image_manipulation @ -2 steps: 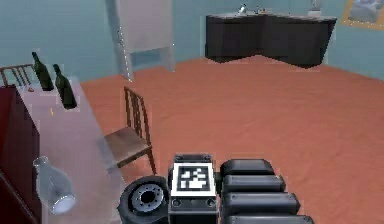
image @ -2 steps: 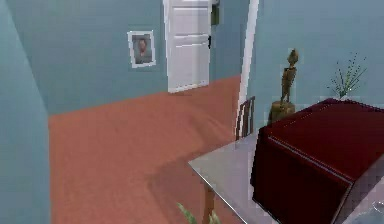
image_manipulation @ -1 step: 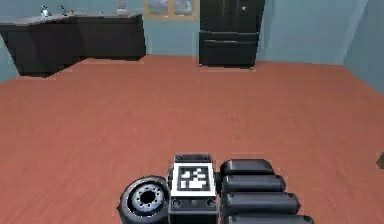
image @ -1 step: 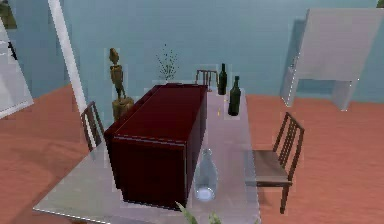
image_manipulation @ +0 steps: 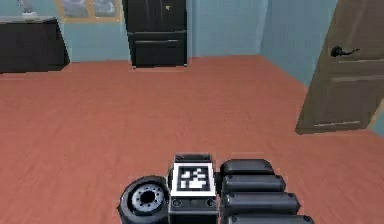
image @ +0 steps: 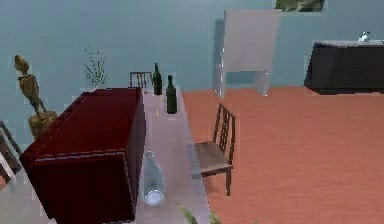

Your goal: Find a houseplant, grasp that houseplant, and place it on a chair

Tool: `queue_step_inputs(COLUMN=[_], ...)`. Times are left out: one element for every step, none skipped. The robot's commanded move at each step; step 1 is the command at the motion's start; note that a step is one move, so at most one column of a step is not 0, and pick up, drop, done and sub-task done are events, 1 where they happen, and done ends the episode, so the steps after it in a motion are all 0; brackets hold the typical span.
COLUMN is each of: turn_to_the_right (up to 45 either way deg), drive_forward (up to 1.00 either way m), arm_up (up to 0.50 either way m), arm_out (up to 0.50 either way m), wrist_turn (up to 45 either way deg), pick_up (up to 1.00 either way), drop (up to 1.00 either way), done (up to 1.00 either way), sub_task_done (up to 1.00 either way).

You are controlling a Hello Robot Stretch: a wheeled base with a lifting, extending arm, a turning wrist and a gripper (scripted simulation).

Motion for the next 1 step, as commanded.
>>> queue_step_inputs(turn_to_the_right=[-45.0], drive_forward=[0.00], arm_up=[0.00], arm_out=[0.00], wrist_turn=[0.0], pick_up=[0.00], drop=[0.00], done=[0.00], sub_task_done=[0.00])
